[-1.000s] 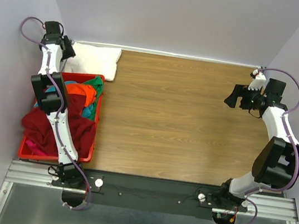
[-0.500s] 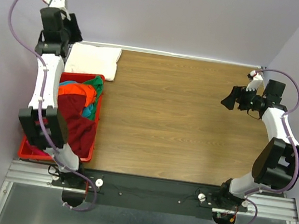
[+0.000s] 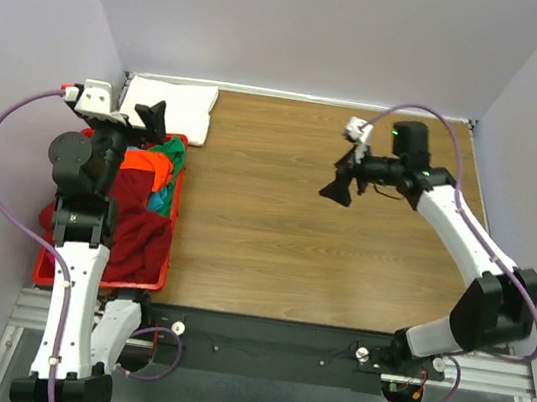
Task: Fold and stack the t-shirts
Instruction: Reset both grippers
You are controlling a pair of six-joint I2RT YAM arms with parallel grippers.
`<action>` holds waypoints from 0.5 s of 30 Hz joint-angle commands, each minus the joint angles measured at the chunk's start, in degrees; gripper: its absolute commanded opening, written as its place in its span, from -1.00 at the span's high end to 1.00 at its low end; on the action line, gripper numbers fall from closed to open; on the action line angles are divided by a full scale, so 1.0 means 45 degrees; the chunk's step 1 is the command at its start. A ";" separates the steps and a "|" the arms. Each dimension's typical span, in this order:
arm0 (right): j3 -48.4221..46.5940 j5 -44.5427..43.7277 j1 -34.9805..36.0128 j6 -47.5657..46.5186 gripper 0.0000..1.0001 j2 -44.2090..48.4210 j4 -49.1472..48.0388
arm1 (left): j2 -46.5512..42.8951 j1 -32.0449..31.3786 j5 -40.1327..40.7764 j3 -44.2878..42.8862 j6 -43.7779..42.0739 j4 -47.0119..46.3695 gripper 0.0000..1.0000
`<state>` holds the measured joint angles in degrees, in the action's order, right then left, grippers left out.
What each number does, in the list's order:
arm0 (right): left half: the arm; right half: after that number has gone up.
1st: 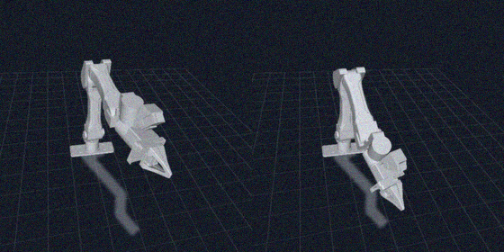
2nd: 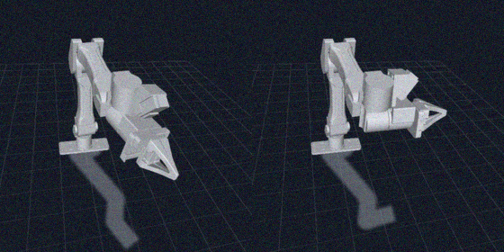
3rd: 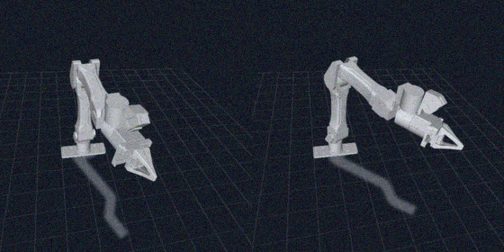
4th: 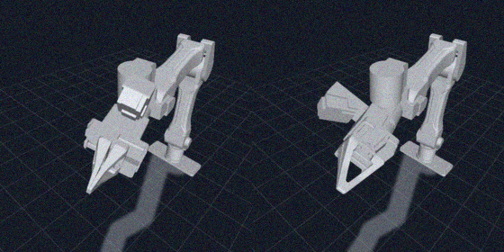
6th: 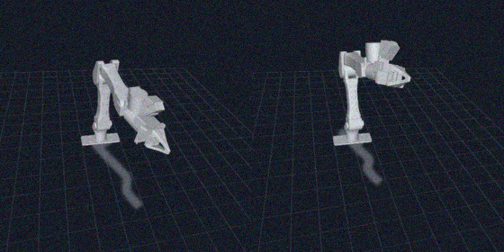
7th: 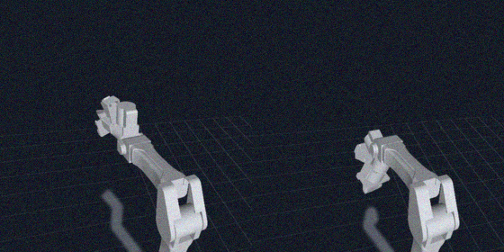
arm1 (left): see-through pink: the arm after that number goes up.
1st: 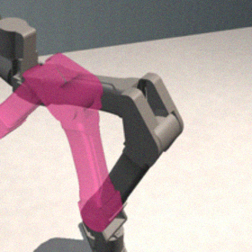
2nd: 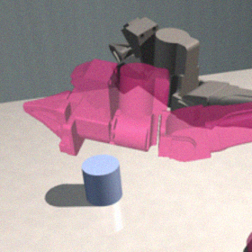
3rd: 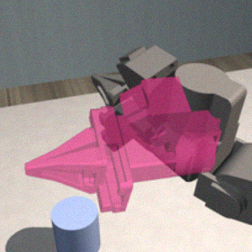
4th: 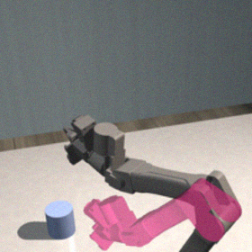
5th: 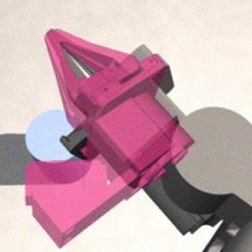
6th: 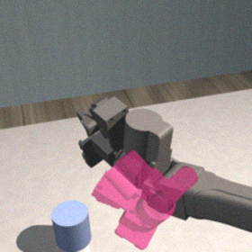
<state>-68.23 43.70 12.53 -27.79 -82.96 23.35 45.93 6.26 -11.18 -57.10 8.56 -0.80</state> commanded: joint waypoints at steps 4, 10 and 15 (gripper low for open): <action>-0.3897 0.0410 0.5910 -0.0134 -0.94 -0.3357 0.2252 | -0.1278 0.0034 0.2247 0.1088 0.0559 0.1501 -0.97; -0.8655 -0.0785 0.8889 0.2089 -0.78 -0.7318 0.2135 | -0.2296 0.0034 0.4101 0.0562 0.0774 0.2829 -0.97; -1.1242 -0.1820 1.0162 0.3146 -0.65 -0.9492 0.1940 | -0.2122 -0.0102 0.6757 -0.0354 0.0871 0.3477 -0.97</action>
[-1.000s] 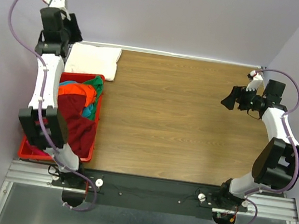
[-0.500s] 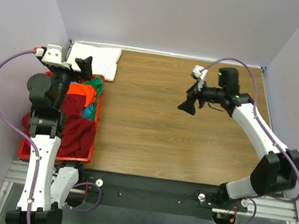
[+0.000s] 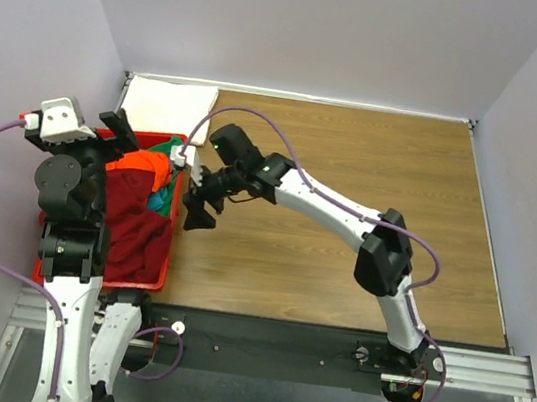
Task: Fold and stack the t-shirts
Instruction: Reset both grippers
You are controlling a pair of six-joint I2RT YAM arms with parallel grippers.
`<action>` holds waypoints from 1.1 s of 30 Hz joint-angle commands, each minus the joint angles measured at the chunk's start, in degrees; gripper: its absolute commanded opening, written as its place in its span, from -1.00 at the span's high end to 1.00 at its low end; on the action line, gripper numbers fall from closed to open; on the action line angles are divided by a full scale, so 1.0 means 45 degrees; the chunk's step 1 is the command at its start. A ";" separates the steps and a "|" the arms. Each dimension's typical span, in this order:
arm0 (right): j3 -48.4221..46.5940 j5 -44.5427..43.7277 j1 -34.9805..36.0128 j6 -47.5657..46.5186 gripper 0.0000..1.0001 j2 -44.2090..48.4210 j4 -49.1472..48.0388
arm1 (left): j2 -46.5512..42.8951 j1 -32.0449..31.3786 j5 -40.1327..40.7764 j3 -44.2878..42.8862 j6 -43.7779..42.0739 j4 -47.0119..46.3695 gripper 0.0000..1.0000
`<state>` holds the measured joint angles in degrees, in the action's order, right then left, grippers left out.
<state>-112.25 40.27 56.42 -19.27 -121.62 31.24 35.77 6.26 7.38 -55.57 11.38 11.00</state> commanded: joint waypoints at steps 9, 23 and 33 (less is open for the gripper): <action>-0.3064 -0.2756 0.1347 0.1314 -0.52 -0.2777 -0.0224 | 0.0450 -0.0961 0.4825 -0.1421 0.0773 0.1031 -0.97; 0.0388 -0.6564 0.1427 -0.1517 -0.99 0.0714 -0.0264 | -0.0312 -0.2036 0.3443 -0.1498 -0.0652 0.1110 -0.97; 0.3867 -0.8695 -0.2417 0.0449 -0.99 0.5130 -0.2096 | -0.0039 -0.2095 -0.0154 -0.1323 -0.1141 0.0836 -0.97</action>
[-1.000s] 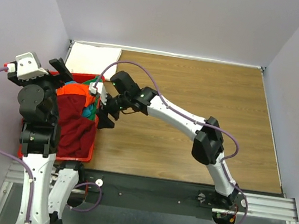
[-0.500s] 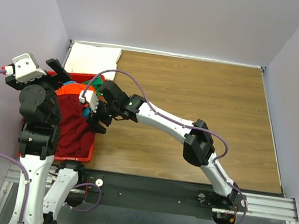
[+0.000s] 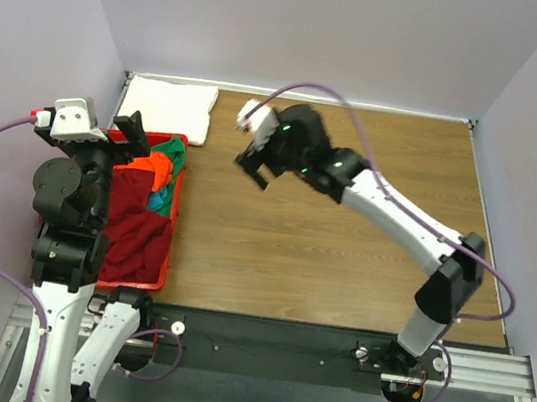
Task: Fold and stack the t-shirts
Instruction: Reset both grippers
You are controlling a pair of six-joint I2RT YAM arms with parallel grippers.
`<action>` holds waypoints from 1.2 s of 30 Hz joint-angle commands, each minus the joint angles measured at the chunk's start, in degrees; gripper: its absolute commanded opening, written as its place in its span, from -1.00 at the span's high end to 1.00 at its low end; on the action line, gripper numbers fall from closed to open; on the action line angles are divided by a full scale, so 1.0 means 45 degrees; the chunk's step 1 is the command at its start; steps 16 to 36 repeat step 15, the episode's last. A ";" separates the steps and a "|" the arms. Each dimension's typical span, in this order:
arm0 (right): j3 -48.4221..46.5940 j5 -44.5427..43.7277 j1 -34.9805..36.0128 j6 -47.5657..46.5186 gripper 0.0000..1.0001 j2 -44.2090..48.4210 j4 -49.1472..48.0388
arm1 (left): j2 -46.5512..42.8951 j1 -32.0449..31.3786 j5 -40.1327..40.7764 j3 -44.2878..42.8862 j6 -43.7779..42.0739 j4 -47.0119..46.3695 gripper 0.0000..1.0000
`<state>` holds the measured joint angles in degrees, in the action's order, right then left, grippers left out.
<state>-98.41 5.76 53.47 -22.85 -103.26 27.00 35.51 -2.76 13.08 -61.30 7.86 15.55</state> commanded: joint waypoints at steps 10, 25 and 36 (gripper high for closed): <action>0.2884 -0.3722 -0.4283 0.4139 -1.00 0.4020 -0.3051 | 0.0254 -0.0089 -0.1872 0.0302 -0.0164 -0.0292 -0.97; 0.3470 -0.3508 -0.5397 0.4863 -0.99 0.4548 -0.3442 | 0.0351 -0.0089 -0.2164 0.0360 -0.0125 -0.0311 -0.97; 0.3470 -0.3508 -0.5397 0.4863 -0.99 0.4548 -0.3442 | 0.0351 -0.0089 -0.2164 0.0360 -0.0125 -0.0311 -0.97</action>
